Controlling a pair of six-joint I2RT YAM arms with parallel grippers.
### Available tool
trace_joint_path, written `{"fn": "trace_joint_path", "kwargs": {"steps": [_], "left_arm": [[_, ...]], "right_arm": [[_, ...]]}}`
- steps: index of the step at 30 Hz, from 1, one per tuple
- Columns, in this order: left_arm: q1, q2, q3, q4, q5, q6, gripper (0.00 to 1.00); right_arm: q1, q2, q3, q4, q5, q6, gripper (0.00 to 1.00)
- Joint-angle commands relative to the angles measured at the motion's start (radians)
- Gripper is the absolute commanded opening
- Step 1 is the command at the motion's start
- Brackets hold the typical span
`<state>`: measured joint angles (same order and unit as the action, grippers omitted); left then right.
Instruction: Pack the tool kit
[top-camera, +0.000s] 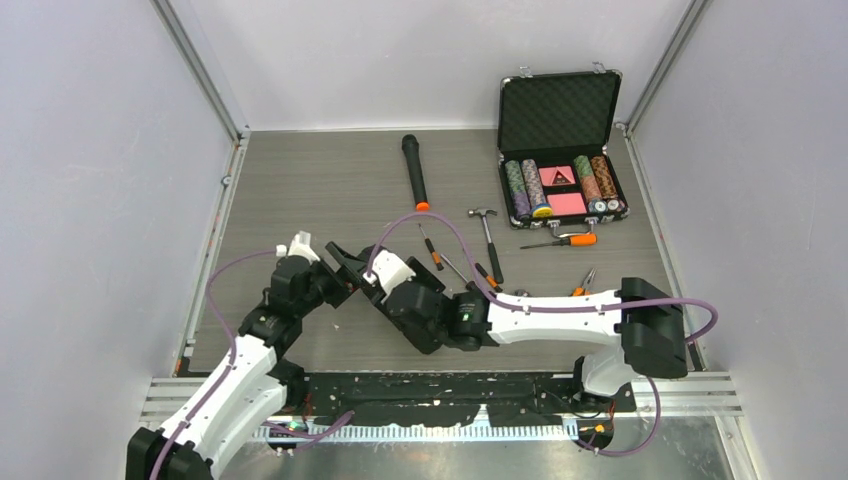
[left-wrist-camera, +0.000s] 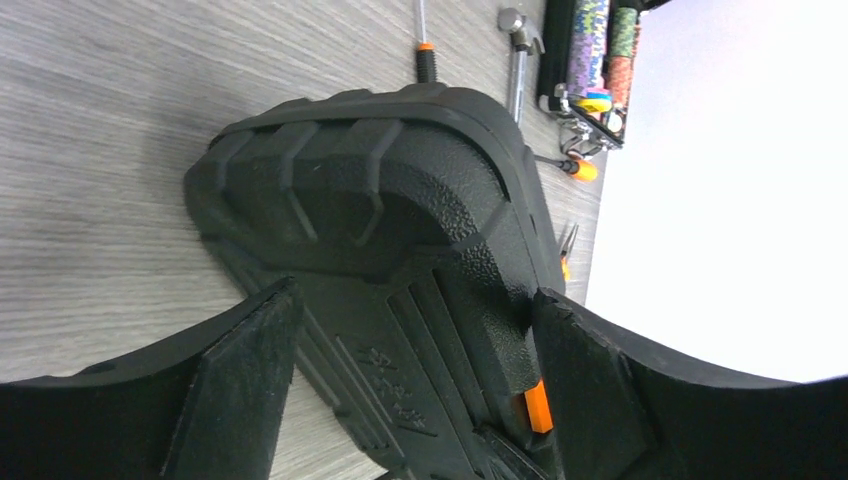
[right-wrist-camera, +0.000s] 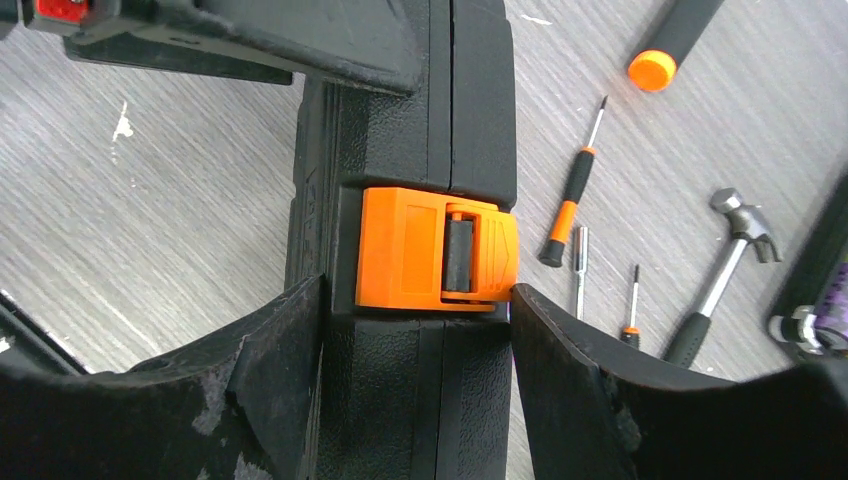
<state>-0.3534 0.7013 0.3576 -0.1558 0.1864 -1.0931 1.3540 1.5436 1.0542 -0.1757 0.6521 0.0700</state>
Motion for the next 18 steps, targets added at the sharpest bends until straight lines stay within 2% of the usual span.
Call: {"fn": "trace_joint_path", "kwargs": {"steps": [1,4,9,14,18], "left_arm": [[-0.004,0.041,-0.080,0.040,0.007,0.016,0.79],[-0.004,0.045,-0.120,0.058,0.003,0.011,0.78],[-0.004,0.015,-0.180,0.076,-0.007,-0.002,0.76],[-0.004,-0.027,-0.242,0.102,-0.023,-0.047,0.74],[-0.004,-0.048,-0.260,0.103,-0.035,-0.062,0.74]], "right_arm": [[-0.024,-0.077,-0.009,0.070,-0.149,0.066,0.59],[-0.039,-0.102,-0.007,0.071,-0.192,0.084,0.64],[-0.086,-0.176,-0.019,0.094,-0.287,0.124,0.68],[-0.123,-0.227,-0.025,0.103,-0.320,0.141,0.80],[-0.168,-0.256,-0.041,0.109,-0.358,0.180,0.83]]}}
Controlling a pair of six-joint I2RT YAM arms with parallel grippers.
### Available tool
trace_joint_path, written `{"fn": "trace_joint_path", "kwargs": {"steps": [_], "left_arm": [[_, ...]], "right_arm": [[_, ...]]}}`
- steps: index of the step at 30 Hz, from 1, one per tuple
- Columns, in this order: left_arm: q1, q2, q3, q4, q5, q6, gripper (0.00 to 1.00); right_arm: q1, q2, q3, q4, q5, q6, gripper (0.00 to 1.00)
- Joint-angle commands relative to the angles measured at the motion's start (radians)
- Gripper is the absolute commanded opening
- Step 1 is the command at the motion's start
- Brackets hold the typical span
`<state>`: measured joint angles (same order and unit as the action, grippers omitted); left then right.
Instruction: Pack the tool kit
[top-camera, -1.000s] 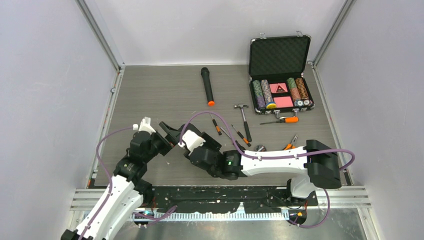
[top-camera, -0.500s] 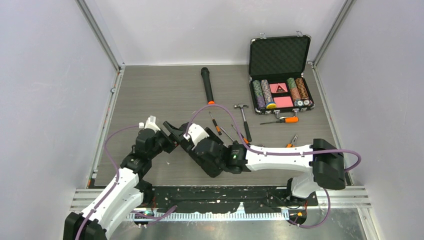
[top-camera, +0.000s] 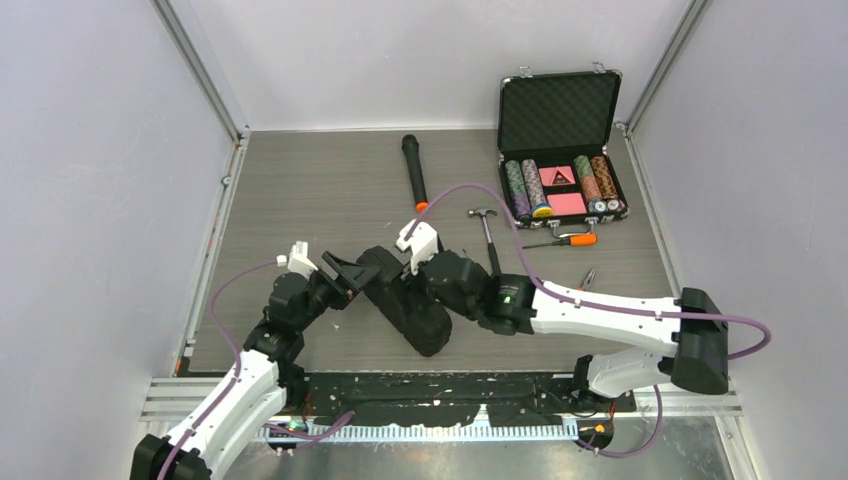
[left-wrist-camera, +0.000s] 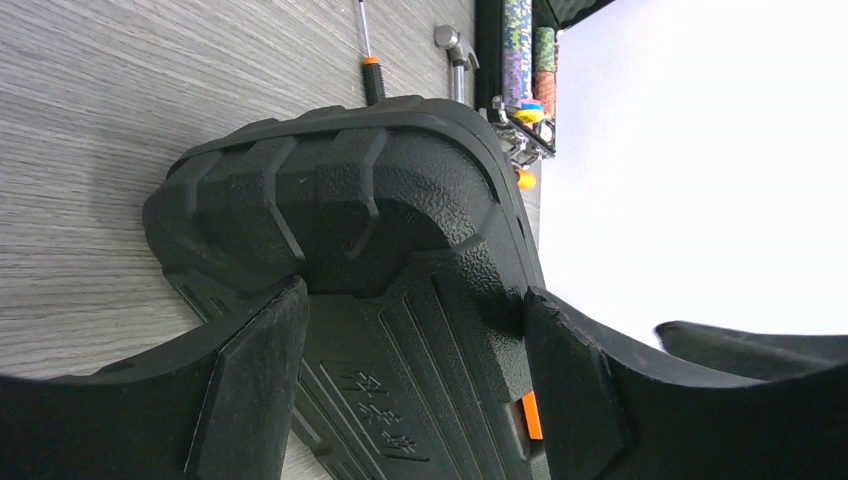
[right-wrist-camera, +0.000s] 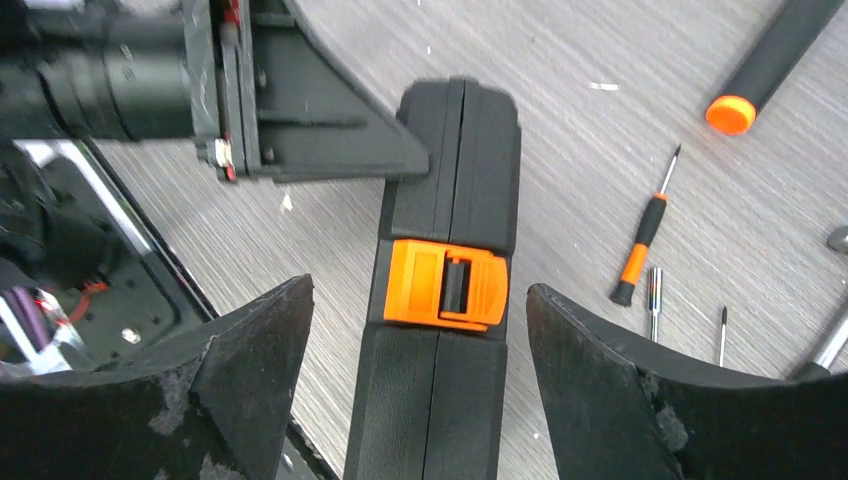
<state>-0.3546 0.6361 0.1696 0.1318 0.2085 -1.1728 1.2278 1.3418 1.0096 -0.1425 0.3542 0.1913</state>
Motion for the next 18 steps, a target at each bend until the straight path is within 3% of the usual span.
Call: {"fn": "trace_joint_path", "kwargs": {"steps": [1,18], "left_arm": [[-0.003,0.016,-0.070,-0.187,-0.058,0.018,0.74],[-0.003,-0.001,-0.066,-0.196,-0.065,0.025,0.74]], "right_arm": [[-0.050,-0.058,-0.006,0.081,-0.070,0.077,0.83],[-0.173,0.058,-0.080,0.191,-0.221,0.269,0.69]]}}
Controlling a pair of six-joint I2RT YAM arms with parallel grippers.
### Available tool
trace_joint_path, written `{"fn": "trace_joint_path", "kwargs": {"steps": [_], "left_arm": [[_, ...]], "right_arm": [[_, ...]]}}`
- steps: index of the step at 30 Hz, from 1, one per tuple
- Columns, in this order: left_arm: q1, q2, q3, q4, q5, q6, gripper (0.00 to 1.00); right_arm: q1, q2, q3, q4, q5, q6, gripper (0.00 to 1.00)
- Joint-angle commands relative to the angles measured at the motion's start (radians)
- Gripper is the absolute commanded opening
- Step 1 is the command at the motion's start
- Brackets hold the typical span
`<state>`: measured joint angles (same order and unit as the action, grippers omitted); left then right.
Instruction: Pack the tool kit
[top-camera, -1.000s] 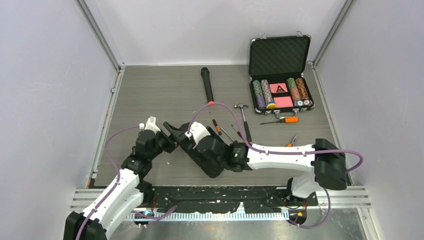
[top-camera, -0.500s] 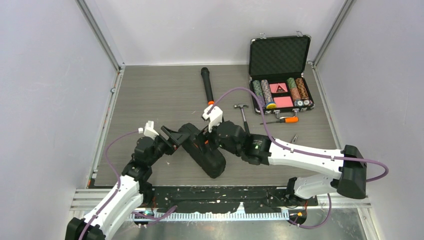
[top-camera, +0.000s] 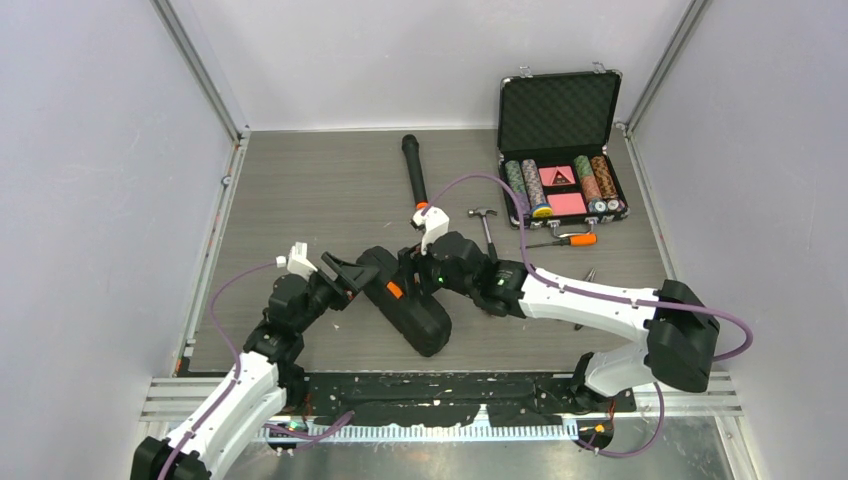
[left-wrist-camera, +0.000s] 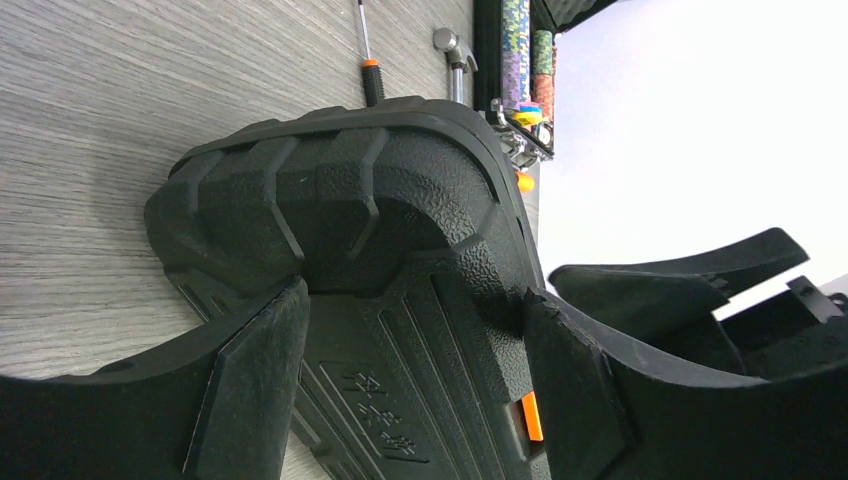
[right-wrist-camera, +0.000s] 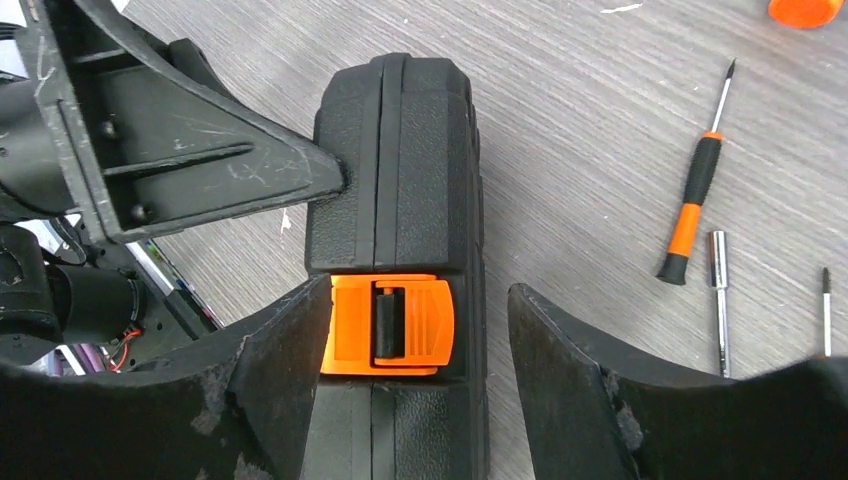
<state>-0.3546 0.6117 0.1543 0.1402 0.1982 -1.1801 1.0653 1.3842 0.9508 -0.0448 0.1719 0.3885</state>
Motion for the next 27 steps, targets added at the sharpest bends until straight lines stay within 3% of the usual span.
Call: {"fn": "trace_joint_path", "kwargs": {"steps": [1,5,9,16,18,25,26,27], "left_arm": [[-0.003,0.025,-0.050,-0.205,-0.055,0.032,0.74],[-0.003,0.036,-0.042,-0.207,-0.057,0.031,0.73],[-0.003,0.049,-0.009,-0.236,-0.065,0.036,0.69],[-0.008,0.066,0.075,-0.342,-0.125,0.064,0.57],[-0.022,0.082,0.098,-0.354,-0.142,0.075,0.56],[-0.040,0.162,0.166,-0.342,-0.159,0.103,0.57],[-0.040,0.173,0.173,-0.334,-0.154,0.104,0.59],[-0.040,0.183,0.179,-0.323,-0.142,0.108,0.63]], "right_arm": [[-0.013,0.019,-0.027,0.100,-0.048,0.078,0.69],[-0.015,0.029,-0.062,0.160,-0.086,0.112,0.65],[-0.015,0.025,-0.092,0.202,-0.107,0.136,0.55],[-0.015,0.016,-0.103,0.224,-0.106,0.136,0.20],[-0.015,0.011,-0.101,0.224,-0.097,0.130,0.16],[-0.016,-0.016,-0.091,0.219,-0.106,0.127,0.16],[-0.016,-0.020,-0.090,0.212,-0.108,0.129,0.19],[-0.016,-0.021,-0.086,0.205,-0.108,0.136,0.28]]}}
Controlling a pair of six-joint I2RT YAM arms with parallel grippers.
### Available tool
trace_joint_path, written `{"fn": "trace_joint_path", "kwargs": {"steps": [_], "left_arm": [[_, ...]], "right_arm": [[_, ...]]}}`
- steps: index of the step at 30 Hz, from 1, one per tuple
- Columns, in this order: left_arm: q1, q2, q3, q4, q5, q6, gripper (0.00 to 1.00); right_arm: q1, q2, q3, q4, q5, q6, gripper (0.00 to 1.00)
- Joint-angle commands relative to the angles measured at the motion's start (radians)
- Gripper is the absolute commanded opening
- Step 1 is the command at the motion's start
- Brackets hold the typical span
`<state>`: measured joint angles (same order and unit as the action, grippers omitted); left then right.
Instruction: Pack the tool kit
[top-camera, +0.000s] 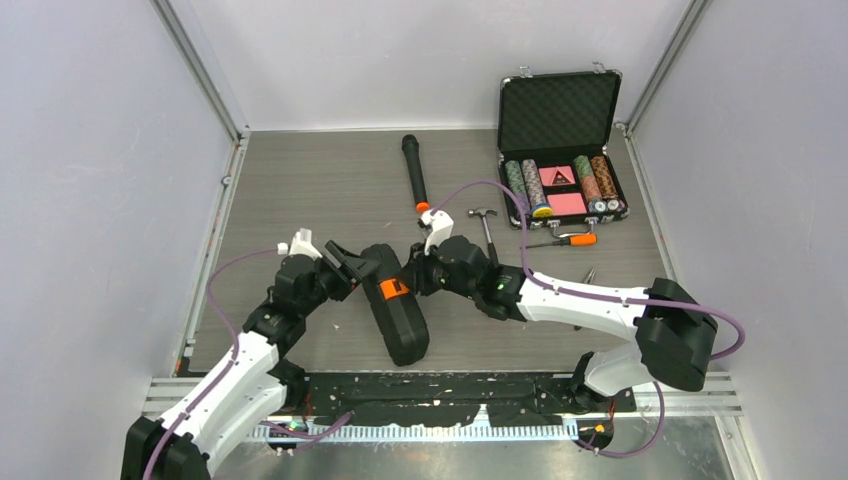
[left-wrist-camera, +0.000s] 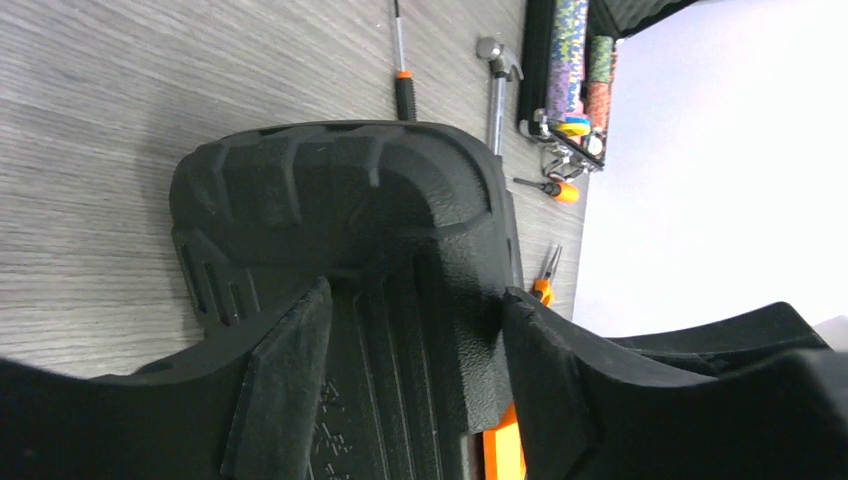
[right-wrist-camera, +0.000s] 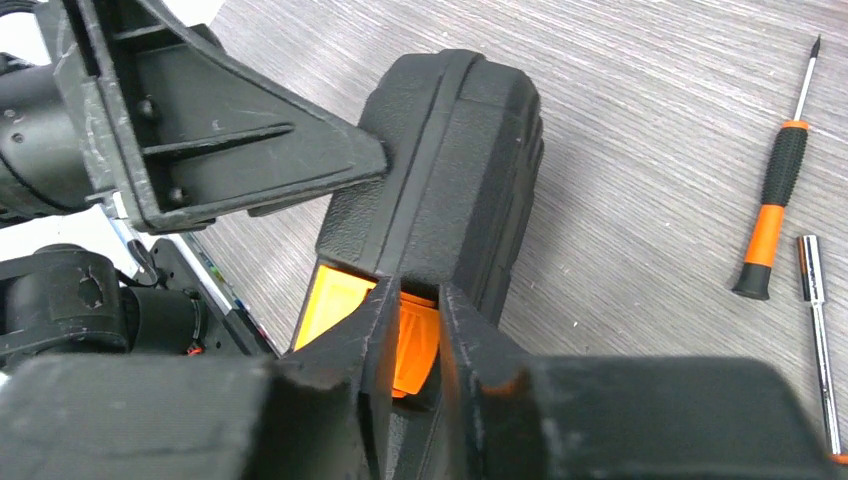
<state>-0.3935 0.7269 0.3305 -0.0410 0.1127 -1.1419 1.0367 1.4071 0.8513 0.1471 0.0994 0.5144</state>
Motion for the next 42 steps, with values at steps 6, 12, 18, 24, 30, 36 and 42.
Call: {"fn": "trace_joint_path", "kwargs": {"steps": [6,12,18,24,30,36,42], "left_arm": [[-0.001,0.051,0.055,-0.184,-0.025,0.121,0.86],[-0.001,-0.012,0.077,-0.261,0.009,0.156,1.00],[-0.002,-0.035,0.047,-0.249,0.075,0.136,0.99],[-0.002,-0.046,0.038,-0.220,0.102,0.113,1.00],[-0.002,-0.015,0.037,-0.174,0.097,0.091,1.00],[-0.002,0.105,0.039,-0.023,0.108,0.037,0.95],[-0.001,0.231,0.100,0.075,0.129,0.043,0.95]], "right_arm": [[-0.004,-0.087,0.012,-0.065,-0.011,0.070,0.52],[-0.012,-0.080,0.045,-0.140,-0.034,0.104,0.54],[-0.012,-0.027,0.046,-0.128,-0.083,0.136,0.55],[-0.006,-0.017,0.048,-0.087,-0.172,0.141,0.56],[-0.002,-0.027,0.050,-0.091,-0.207,0.156,0.63],[-0.001,0.027,0.124,-0.184,-0.161,0.110,0.66],[0.003,0.103,0.225,-0.292,-0.058,0.050,0.62]]}}
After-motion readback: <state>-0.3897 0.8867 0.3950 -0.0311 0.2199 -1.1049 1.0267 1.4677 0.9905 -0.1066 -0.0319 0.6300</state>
